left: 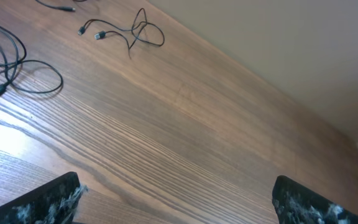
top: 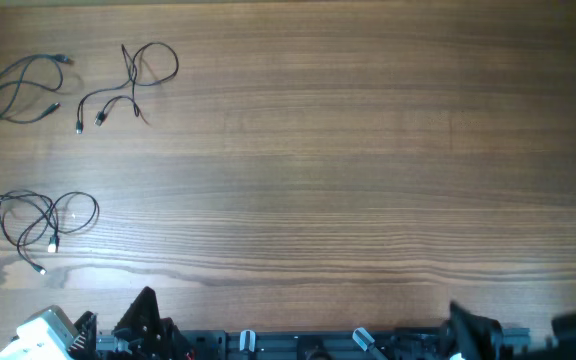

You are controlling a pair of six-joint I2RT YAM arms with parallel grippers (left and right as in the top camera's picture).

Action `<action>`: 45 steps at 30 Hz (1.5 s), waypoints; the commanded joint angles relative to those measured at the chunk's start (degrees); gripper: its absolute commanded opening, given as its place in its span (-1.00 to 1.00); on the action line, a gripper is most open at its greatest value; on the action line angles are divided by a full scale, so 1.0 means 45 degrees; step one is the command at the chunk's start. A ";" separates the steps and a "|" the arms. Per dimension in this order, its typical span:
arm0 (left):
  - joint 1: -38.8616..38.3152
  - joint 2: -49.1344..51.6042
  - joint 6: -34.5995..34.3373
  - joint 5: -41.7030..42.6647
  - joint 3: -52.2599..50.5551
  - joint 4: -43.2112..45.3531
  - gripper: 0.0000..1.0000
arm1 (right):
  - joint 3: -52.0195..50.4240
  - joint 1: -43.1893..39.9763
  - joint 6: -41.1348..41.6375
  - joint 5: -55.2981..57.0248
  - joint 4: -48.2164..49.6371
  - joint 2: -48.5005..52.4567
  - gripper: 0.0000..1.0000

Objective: Untangle cables

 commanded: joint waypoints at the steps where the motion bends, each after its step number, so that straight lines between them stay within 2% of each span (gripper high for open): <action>1: 0.0073 -0.0131 0.0092 -0.0073 0.0000 0.0019 1.00 | 0.0058 0.0238 -0.2739 -0.0058 -0.0495 -0.0947 1.00; 8: 0.0073 -0.0899 0.0092 -0.0068 0.0000 0.0019 1.00 | 0.0058 0.0627 -0.3886 0.0010 -0.0937 -0.2200 0.99; 11: 0.0073 -0.1554 0.0087 -0.0068 0.0000 0.0019 1.00 | 0.0058 0.0743 -0.4833 0.0903 -0.1486 -0.2973 0.99; 16: 0.0073 -0.2351 0.0087 -0.0068 0.0000 0.0015 1.00 | 0.0821 0.0831 -0.4813 0.1365 -0.2283 -0.2953 1.00; 23: 0.0034 -0.3643 0.0087 -0.0063 0.0000 -0.0029 1.00 | 0.0806 0.0607 -0.4813 0.1326 -0.2336 -0.2948 1.00; 29: -0.0505 -0.3891 0.0053 -0.0024 0.0087 -0.0131 1.00 | 0.0758 0.0350 -0.4823 -0.1025 -0.2283 -0.2948 0.99; 36: -0.1166 -0.3891 0.0053 -0.0019 0.0087 -0.0136 1.00 | 0.0758 0.0345 -0.4823 -0.0170 -0.2385 -0.2943 1.00; 39: -0.1156 -0.3891 0.0049 0.0267 0.0087 -0.0141 1.00 | 0.0296 0.0350 -0.4823 0.0646 -0.2234 -0.2939 0.99; 45: -0.1156 -0.3891 0.0053 0.0597 0.0087 -0.0301 1.00 | -0.2429 0.0350 -0.4794 0.2710 -0.2375 -0.1987 0.99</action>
